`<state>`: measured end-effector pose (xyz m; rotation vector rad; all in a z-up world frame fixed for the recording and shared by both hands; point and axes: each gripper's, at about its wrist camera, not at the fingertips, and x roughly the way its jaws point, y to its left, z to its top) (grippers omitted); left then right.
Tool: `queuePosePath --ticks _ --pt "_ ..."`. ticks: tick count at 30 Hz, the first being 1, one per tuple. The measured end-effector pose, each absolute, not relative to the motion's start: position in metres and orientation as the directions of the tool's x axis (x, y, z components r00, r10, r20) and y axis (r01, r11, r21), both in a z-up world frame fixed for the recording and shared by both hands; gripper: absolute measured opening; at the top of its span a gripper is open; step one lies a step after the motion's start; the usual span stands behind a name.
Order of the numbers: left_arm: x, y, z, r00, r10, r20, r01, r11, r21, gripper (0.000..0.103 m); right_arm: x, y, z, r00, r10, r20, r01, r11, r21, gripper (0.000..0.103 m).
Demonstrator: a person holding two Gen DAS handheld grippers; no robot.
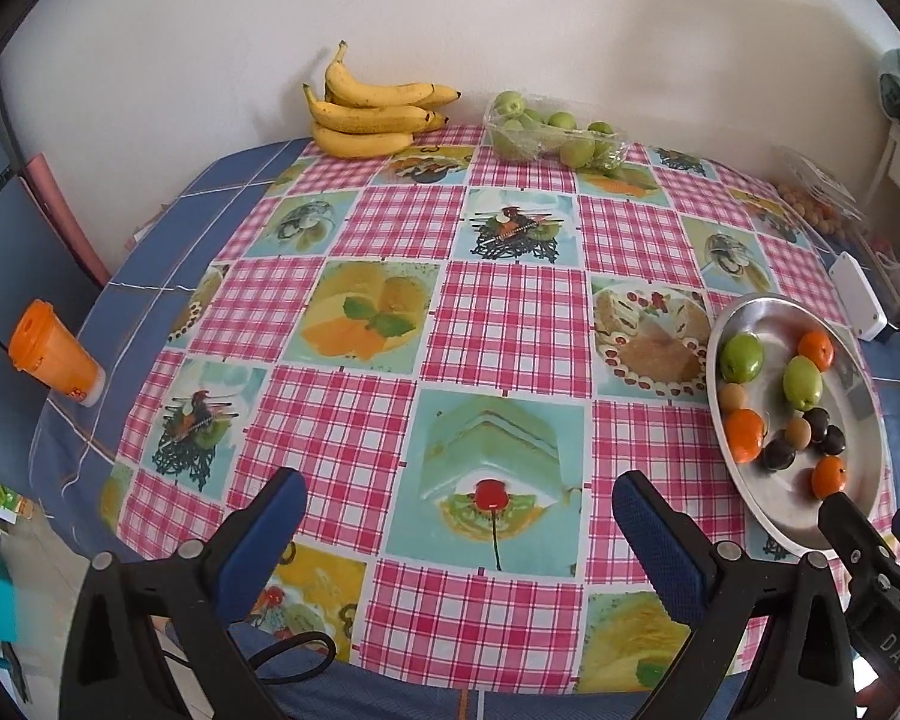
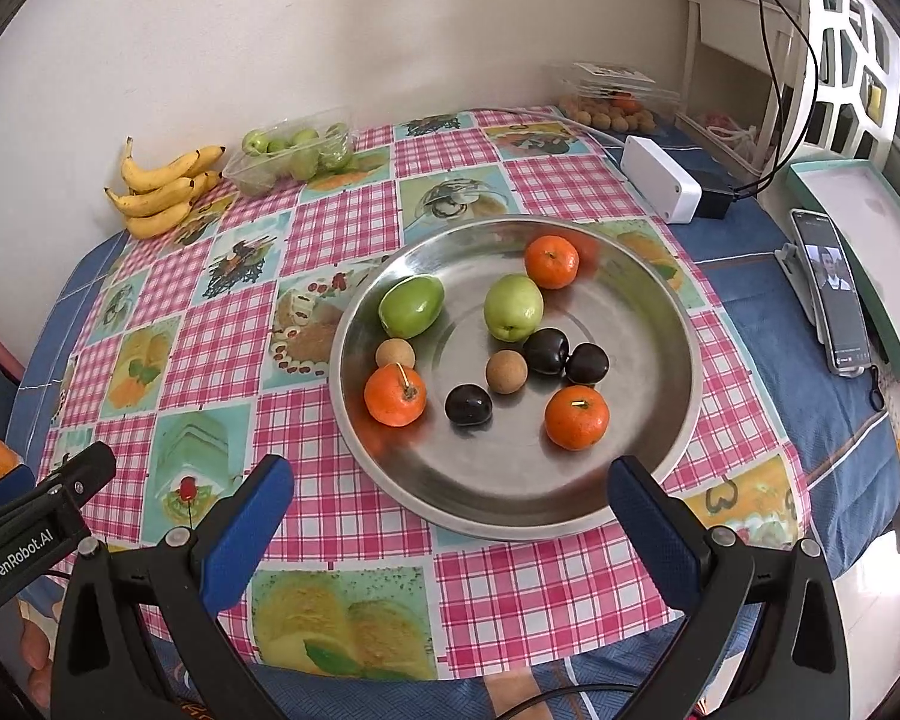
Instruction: Organize fruits
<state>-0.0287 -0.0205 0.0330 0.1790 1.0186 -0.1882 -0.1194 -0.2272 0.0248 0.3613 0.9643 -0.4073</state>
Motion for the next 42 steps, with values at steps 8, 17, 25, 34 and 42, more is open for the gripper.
queuePosePath --ticks 8,17,25,34,42 --pt "-0.027 -0.022 0.029 0.496 -0.065 -0.866 0.239 0.969 0.065 0.103 -0.119 -0.228 0.024 0.504 -0.170 -0.847 0.487 0.866 0.116 0.103" --pt "-0.026 -0.021 0.027 0.490 -0.068 -0.869 0.239 0.969 0.059 0.103 -0.119 -0.228 0.023 0.503 -0.170 -0.847 0.489 0.864 0.118 0.103" --pt "-0.026 -0.022 0.026 0.482 -0.066 -0.874 0.240 0.969 0.060 0.103 -0.119 -0.229 0.022 0.500 -0.169 -0.849 0.493 0.862 0.119 0.103" --pt "-0.025 -0.021 0.023 0.469 -0.057 -0.882 0.233 0.971 0.061 0.103 -0.120 -0.228 0.021 0.496 -0.169 -0.852 0.496 0.860 0.119 0.103" --pt "-0.025 -0.022 0.021 0.460 -0.058 -0.886 0.233 0.971 0.058 0.103 -0.119 -0.228 0.021 0.494 -0.168 -0.853 0.498 0.859 0.119 0.103"
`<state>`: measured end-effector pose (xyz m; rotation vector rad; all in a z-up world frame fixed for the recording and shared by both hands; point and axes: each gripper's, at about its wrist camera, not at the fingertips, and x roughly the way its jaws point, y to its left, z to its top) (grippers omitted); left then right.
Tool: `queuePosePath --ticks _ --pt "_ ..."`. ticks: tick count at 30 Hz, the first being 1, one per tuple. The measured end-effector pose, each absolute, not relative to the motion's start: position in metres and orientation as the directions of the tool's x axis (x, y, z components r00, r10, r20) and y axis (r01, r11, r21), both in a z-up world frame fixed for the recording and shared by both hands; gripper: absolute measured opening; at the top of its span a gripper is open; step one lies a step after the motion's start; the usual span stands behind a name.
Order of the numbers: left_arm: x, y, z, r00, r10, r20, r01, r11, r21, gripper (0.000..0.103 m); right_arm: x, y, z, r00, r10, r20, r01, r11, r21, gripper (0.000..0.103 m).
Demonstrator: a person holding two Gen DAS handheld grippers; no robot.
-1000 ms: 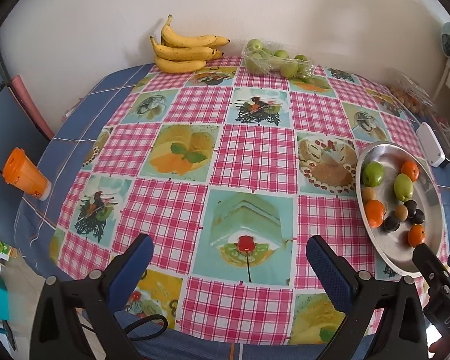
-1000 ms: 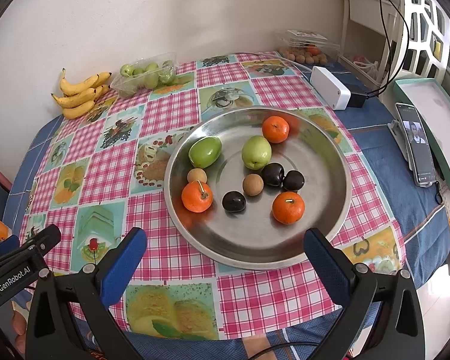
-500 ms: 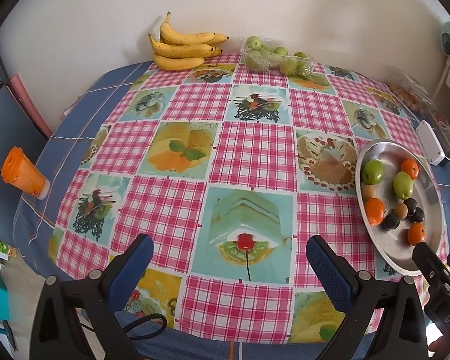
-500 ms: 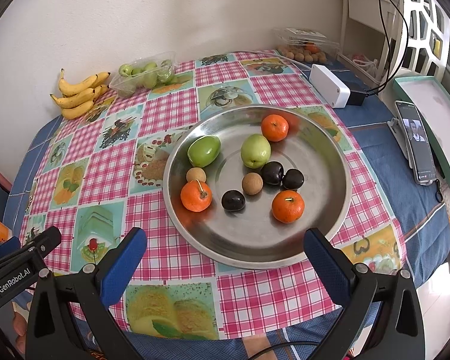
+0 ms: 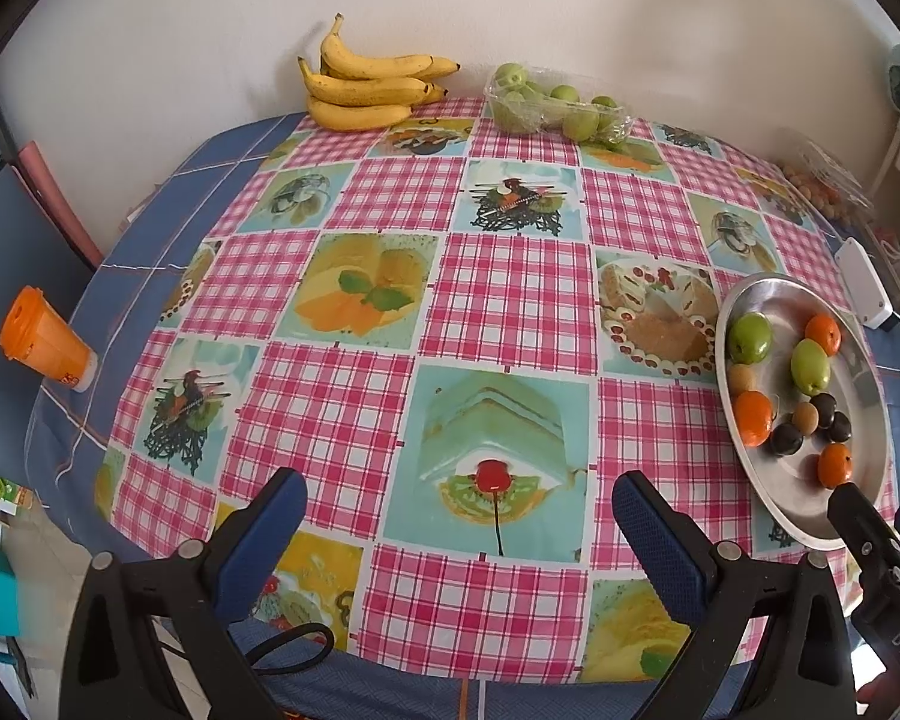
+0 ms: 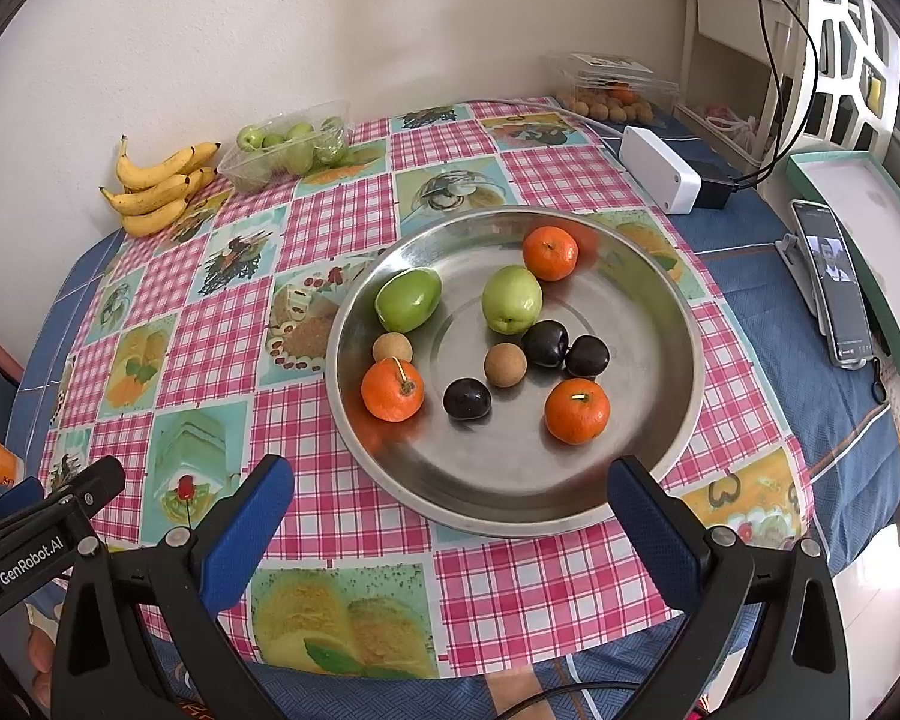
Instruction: Organize fruits
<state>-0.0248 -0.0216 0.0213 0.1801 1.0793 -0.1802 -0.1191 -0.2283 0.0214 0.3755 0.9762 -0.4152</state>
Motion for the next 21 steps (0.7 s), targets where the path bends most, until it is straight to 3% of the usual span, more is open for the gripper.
queuePosePath --ticks 21 --pt "-0.0237 -0.0205 0.0176 0.440 -0.055 -0.896 0.227 0.972 0.052 0.103 -0.1184 -0.2277 0.0204 0.490 -0.166 -0.856 0.498 0.859 0.119 0.103"
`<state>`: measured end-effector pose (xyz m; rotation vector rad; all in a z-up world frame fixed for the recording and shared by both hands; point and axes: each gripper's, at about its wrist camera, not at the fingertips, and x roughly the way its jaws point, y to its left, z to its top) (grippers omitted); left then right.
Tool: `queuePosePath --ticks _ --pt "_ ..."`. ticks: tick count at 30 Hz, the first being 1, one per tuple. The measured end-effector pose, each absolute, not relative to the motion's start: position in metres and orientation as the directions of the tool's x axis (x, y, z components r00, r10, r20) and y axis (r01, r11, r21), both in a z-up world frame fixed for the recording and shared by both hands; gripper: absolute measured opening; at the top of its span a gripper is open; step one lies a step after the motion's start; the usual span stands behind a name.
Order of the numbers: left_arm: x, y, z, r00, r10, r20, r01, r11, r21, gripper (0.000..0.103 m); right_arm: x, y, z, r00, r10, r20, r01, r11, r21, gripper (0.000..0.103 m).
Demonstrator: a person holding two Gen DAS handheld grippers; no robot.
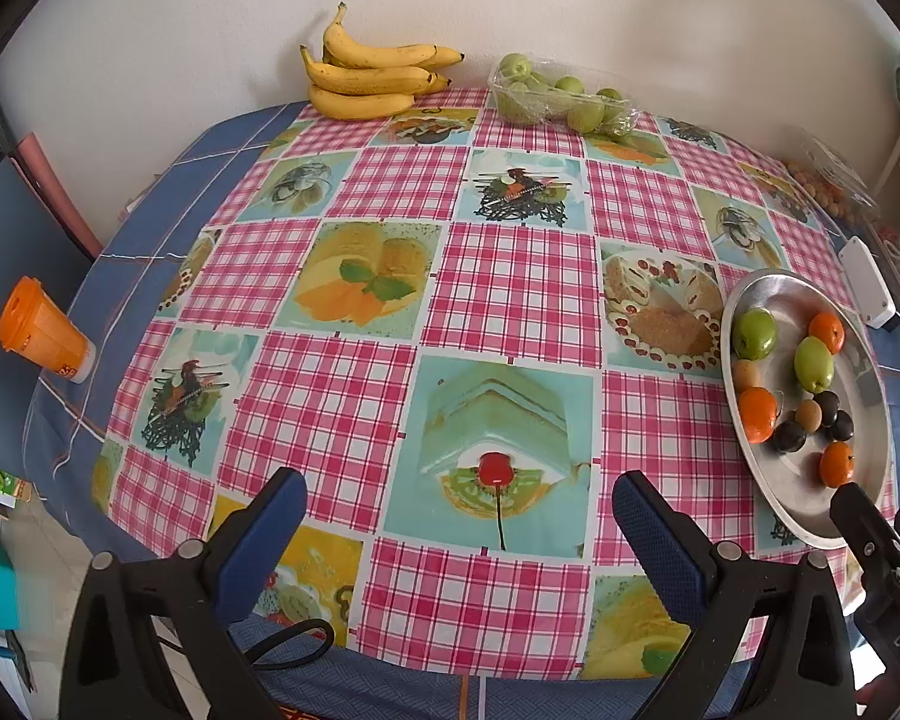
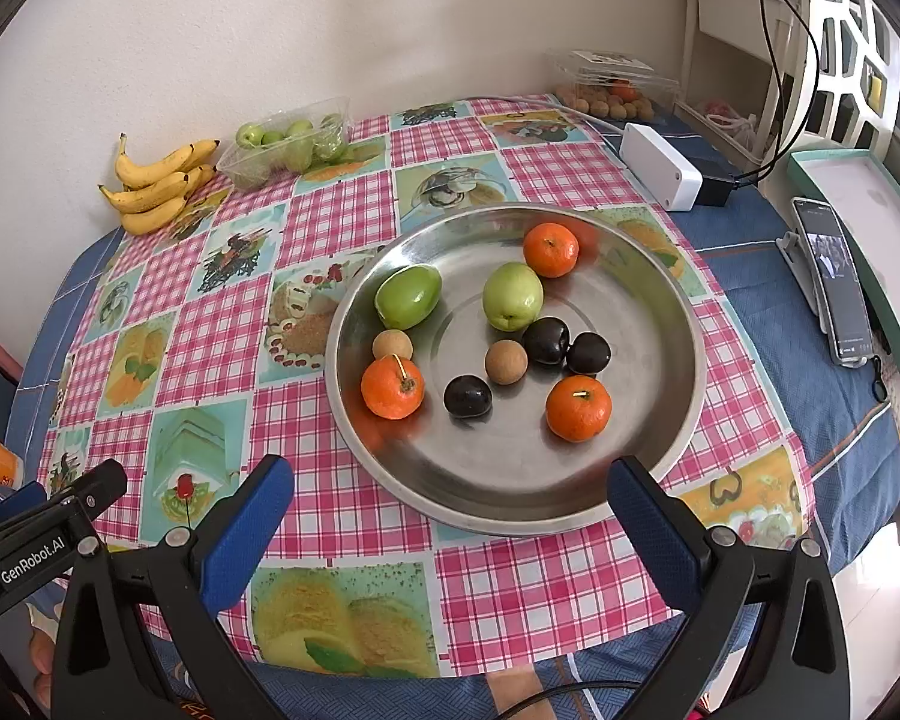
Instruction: Organize fruits
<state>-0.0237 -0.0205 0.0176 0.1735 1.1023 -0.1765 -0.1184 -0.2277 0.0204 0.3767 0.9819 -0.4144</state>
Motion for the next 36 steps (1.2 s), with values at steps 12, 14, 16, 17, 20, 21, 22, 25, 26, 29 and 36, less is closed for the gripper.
queuePosePath --ticks 12,14,16,17,20,21,22,25,26,29,36 --pt "-0.0231 -0.0197 0.0154 0.433 -0.056 -0.900 0.223 0.974 0.046 0.103 -0.1187 -0.2275 0.0201 0.488 -0.164 -0.857 0.497 0.859 0.119 0.103" --pt "-0.0230 -0.0195 0.0156 0.432 -0.056 -0.900 0.223 0.974 0.046 0.103 -0.1183 -0.2281 0.0200 0.488 -0.164 -0.857 0.498 0.859 0.119 0.103" --pt "-0.0228 -0.0193 0.0156 0.432 -0.057 -0.900 0.223 0.974 0.045 0.103 -0.1182 -0.2281 0.0200 0.487 -0.164 -0.858 0.498 0.859 0.119 0.103" --pt "-0.0225 -0.0189 0.0155 0.431 -0.058 -0.900 0.222 0.974 0.044 0.103 -0.1187 -0.2277 0.0200 0.487 -0.163 -0.858 0.498 0.859 0.119 0.103" --pt "-0.0225 -0.0192 0.0148 0.428 -0.060 -0.902 0.223 0.974 0.041 0.103 -0.1183 -0.2280 0.0200 0.488 -0.163 -0.858 0.498 0.859 0.119 0.103" --pt "-0.0227 -0.0196 0.0142 0.425 -0.062 -0.903 0.226 0.973 0.039 0.103 -0.1181 -0.2282 0.0201 0.488 -0.163 -0.858 0.498 0.859 0.119 0.103" --pt "-0.0228 -0.0203 0.0140 0.422 -0.063 -0.904 0.226 0.973 0.038 0.103 -0.1184 -0.2278 0.0200 0.487 -0.163 -0.858 0.497 0.859 0.119 0.103" --pt "-0.0229 -0.0215 0.0130 0.416 -0.066 -0.907 0.230 0.973 0.034 0.103 -0.1183 -0.2277 0.0198 0.487 -0.164 -0.858 0.498 0.859 0.119 0.103" --pt "-0.0231 -0.0216 0.0129 0.415 -0.067 -0.907 0.230 0.973 0.033 0.103 -0.1183 -0.2278 0.0198 0.487 -0.164 -0.858 0.498 0.859 0.119 0.103" --pt "-0.0225 -0.0213 0.0121 0.412 -0.066 -0.909 0.230 0.973 0.033 0.103 -0.1185 -0.2276 0.0197 0.486 -0.163 -0.859 0.499 0.859 0.119 0.103" --pt "-0.0223 -0.0207 0.0112 0.410 -0.061 -0.910 0.224 0.974 0.036 0.103 -0.1179 -0.2283 0.0201 0.486 -0.163 -0.859 0.498 0.859 0.119 0.103"
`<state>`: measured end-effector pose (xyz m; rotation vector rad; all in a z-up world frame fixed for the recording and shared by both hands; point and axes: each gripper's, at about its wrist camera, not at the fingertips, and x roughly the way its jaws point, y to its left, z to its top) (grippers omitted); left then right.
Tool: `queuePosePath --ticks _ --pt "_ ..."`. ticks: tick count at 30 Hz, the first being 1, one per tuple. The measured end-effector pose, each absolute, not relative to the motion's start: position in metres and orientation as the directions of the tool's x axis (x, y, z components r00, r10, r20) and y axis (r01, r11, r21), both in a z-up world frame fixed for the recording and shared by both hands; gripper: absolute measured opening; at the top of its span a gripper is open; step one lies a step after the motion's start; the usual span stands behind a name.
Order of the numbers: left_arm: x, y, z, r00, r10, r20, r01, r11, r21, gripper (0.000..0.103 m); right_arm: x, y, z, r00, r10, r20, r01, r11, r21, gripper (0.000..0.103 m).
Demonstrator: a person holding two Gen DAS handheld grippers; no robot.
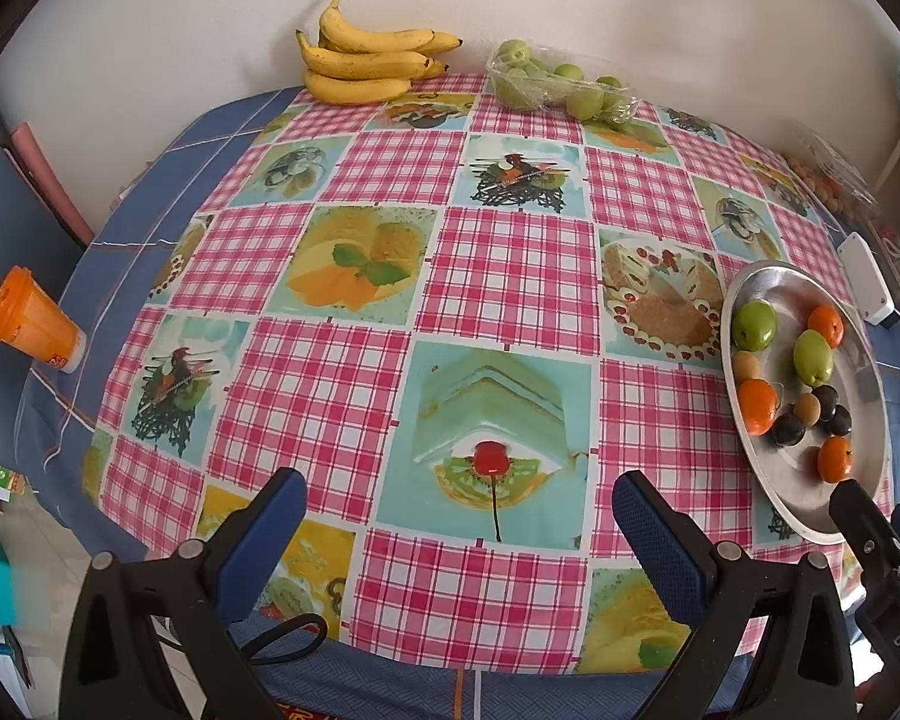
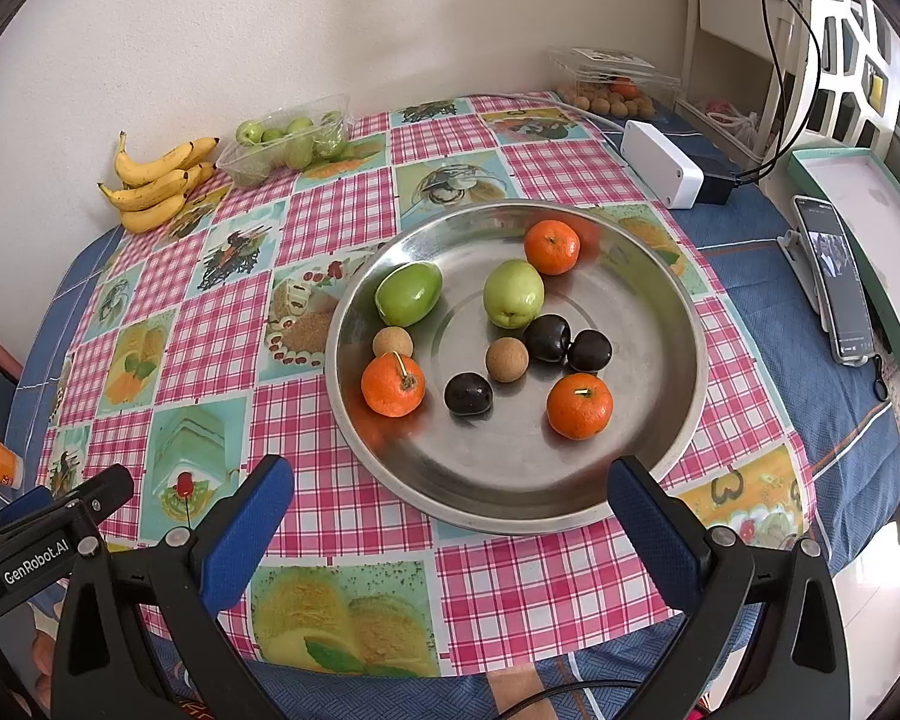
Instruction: Organize fruits
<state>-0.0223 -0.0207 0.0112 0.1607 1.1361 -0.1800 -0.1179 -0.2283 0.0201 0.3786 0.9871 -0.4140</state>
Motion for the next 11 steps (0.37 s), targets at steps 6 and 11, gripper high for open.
queuePosePath --ticks 6,11 --pt "-0.0225 -0.0207 0.0100 0.413 -0.048 -0.909 0.224 0.973 0.050 0.103 -0.1180 -0.2269 0.0185 0.483 -0.161 -0.860 0.499 0.859 0.119 0.103" --pt "-0.0218 -0.0198 0.0109 0.413 -0.053 -0.909 0.222 0.974 0.044 0.103 -0.1176 -0.2267 0.0179 0.483 -0.161 -0.861 0.499 0.858 0.120 0.103"
